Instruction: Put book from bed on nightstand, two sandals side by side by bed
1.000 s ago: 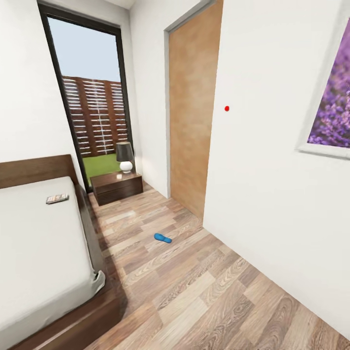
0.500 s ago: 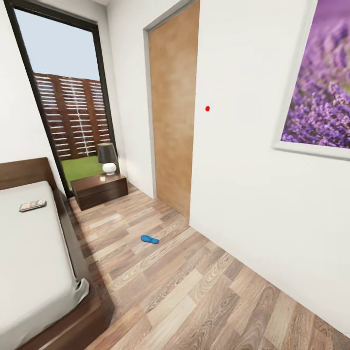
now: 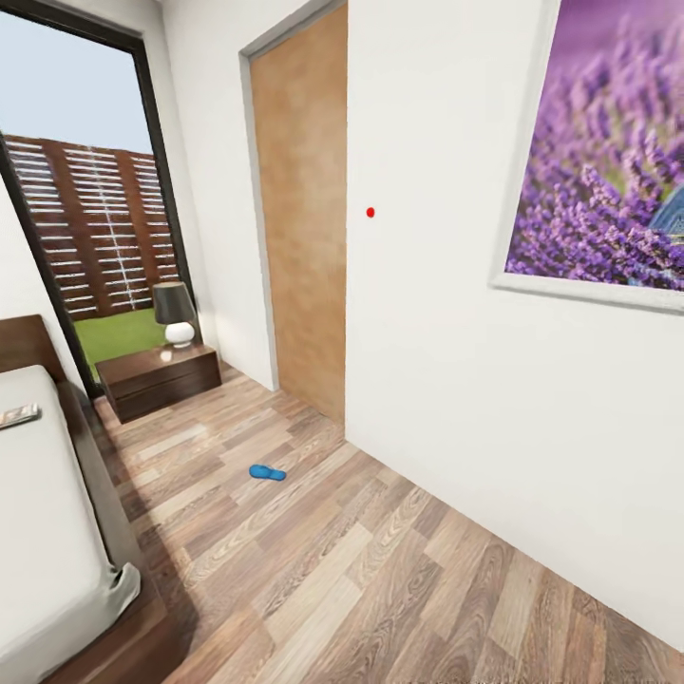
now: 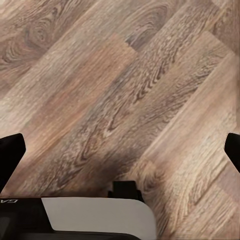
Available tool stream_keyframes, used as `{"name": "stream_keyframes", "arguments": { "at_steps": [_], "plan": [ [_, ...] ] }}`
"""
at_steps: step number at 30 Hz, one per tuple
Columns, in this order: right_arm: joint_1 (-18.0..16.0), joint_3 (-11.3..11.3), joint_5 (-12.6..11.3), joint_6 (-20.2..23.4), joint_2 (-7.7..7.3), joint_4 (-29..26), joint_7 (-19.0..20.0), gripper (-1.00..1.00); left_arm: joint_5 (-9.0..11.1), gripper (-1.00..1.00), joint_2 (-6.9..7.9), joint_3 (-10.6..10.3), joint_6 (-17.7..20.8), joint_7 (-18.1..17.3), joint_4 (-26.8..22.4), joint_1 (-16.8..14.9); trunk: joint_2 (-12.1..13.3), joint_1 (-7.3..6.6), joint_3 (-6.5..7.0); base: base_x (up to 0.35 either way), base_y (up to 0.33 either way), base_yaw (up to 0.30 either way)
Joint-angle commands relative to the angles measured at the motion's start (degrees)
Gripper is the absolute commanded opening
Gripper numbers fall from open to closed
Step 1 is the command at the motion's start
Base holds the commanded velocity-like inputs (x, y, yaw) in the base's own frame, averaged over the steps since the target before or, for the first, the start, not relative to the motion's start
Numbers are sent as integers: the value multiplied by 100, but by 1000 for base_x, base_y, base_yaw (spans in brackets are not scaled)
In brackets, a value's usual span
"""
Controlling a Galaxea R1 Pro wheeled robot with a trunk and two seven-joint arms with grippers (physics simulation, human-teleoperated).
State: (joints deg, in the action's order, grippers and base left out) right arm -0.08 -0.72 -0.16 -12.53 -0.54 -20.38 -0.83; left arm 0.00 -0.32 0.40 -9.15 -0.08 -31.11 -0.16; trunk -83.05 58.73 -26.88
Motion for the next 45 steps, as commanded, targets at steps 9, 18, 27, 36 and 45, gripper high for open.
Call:
{"name": "stream_keyframes", "arguments": {
  "at_steps": [9,18,27,36,45],
  "plan": [
    [-1,-7,-2,-16,1,-1,-5,100,0,100,-3,4,-16,-1,5,-2,-3,0,-5,0,0,-213],
    [-1,-8,-2,-15,1,-1,-5,100,0,100,0,4,-16,-1,5,-2,-3,0,-5,0,0,-215],
    [-1,-7,-2,-15,1,-3,-5,100,0,100,5,4,-16,-1,5,-2,-3,0,-5,0,0,-218],
    [-1,-7,-2,-18,1,-2,-5,100,0,100,0,4,-16,-1,5,-2,-3,0,-5,0,0,-218],
    [-1,-7,-2,-18,1,-1,-5,100,0,100,-3,4,-16,-1,7,-2,-3,0,-5,0,0,-218]
  ]
}}
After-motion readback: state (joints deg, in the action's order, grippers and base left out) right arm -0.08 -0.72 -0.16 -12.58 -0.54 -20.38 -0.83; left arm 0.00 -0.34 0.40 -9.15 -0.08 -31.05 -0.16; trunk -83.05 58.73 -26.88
